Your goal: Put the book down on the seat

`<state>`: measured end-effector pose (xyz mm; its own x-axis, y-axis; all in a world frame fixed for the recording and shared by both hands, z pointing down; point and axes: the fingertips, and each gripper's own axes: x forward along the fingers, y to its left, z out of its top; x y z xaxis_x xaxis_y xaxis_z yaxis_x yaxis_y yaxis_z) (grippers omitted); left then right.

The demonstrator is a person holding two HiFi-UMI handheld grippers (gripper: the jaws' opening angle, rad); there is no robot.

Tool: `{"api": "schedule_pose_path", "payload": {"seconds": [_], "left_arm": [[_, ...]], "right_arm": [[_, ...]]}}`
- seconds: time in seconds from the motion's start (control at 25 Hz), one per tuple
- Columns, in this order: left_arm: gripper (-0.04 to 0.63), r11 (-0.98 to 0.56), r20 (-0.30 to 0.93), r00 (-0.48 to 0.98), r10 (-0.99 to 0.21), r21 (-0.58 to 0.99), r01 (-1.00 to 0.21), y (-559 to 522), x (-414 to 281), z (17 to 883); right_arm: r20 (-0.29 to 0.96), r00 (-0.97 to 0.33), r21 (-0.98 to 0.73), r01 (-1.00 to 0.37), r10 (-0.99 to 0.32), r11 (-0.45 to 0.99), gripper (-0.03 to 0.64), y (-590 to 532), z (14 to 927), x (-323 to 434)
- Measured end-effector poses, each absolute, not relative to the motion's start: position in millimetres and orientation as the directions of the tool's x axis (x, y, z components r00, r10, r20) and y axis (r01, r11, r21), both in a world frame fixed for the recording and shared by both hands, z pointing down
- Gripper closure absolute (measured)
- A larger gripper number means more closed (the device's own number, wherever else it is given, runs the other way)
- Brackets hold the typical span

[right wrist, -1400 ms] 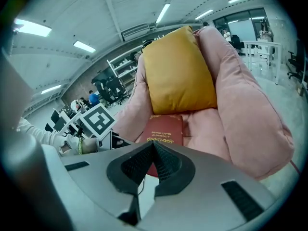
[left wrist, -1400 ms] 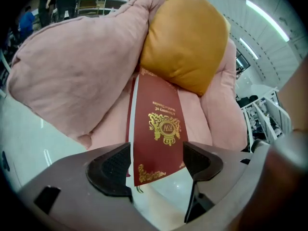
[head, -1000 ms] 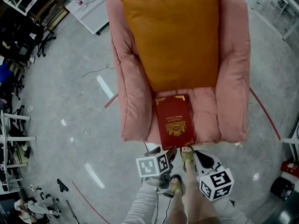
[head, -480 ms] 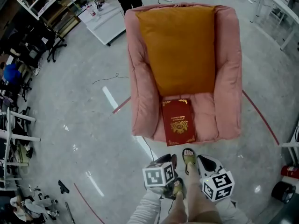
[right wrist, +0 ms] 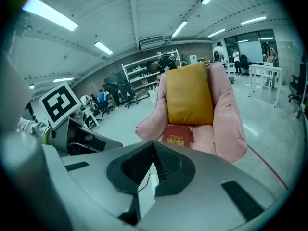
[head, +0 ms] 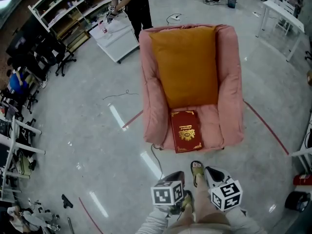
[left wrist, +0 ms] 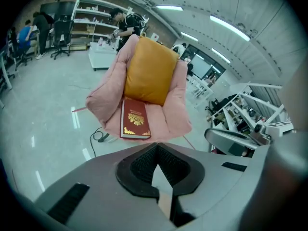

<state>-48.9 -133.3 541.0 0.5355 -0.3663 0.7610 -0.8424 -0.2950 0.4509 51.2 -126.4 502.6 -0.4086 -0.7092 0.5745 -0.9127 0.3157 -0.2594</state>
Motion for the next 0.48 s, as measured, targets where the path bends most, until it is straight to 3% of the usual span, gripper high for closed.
{"api": "schedule_pose_path", "payload": {"seconds": [0.48], "left_arm": [[0.589,-0.381,0.704,0.572,-0.421,0.436,-0.816,-74,-67,482]], "right_arm": [[0.515,-0.452,-0.222,-0.891,-0.728,0.396,0.612,-65,456,21]]}}
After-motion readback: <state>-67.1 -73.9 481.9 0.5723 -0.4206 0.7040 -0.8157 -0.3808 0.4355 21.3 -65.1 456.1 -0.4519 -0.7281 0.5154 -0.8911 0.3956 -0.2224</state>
